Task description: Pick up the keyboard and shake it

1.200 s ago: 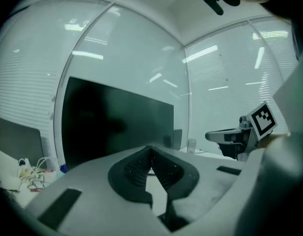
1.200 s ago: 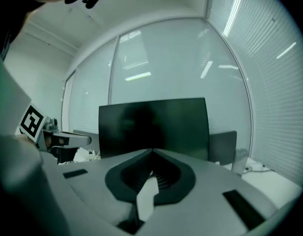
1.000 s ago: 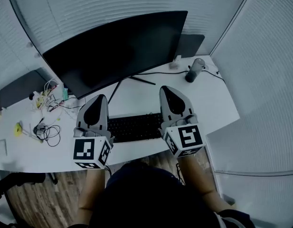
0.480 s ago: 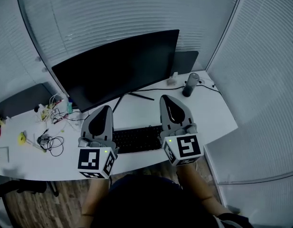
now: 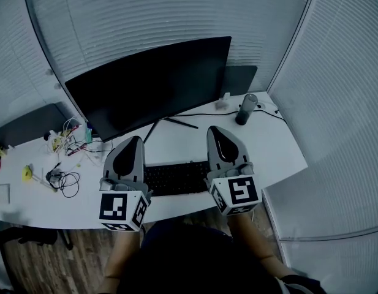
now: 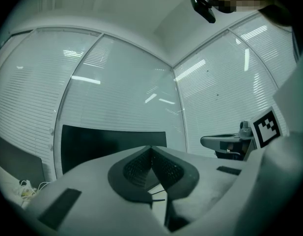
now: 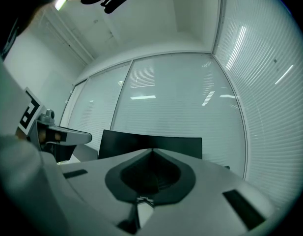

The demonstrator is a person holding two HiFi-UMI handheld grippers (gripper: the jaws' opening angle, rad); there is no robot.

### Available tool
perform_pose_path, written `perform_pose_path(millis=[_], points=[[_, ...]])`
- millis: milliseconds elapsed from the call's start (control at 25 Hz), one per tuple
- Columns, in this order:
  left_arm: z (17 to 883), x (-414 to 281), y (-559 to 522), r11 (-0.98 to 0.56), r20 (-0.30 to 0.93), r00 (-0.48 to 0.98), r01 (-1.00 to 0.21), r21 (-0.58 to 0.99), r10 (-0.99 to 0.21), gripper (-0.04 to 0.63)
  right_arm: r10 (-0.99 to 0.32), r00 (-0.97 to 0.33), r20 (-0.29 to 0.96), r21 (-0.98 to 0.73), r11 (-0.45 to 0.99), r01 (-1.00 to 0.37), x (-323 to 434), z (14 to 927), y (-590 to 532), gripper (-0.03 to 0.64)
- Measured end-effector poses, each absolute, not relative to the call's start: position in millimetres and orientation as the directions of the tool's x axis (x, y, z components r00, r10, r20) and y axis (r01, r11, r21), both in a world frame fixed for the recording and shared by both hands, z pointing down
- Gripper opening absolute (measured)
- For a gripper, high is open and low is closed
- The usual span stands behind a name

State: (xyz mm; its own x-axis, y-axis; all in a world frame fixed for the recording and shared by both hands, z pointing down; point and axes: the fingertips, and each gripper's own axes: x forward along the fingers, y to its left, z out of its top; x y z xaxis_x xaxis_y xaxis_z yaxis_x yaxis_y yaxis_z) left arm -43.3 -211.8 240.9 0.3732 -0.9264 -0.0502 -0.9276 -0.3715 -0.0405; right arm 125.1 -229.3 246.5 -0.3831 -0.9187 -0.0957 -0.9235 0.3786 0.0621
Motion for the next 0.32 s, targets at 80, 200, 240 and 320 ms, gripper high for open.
perform_pose_path(millis=[80,200,240,320], points=[[244.5,-45.2,-210.7,-0.367,-0.049,0.369,-0.929,-0.037,-0.928,0.023,-0.918,-0.385,-0.094,0.056,0.381,-0.923,125.3,250.5,-229.1,0.026],[248.3,-45.6,-209.2,-0.360,-0.046,0.361,-0.932,-0.034,-0.931,0.023,-0.914,-0.397,-0.085,0.061,0.393,-0.917,125.0,254.8,-229.0,0.026],[248.4,-45.5,-209.2,-0.358,-0.045,0.359,-0.933,-0.034,-0.932,0.023,-0.912,-0.402,-0.083,0.063,0.398,-0.915,125.1,255.2,-229.2,0.026],[248.0,-45.7,-209.6,-0.354,-0.044,0.355,-0.935,-0.035,-0.934,0.023,-0.908,-0.410,-0.080,0.066,0.406,-0.912,125.7,254.8,-230.2,0.026]])
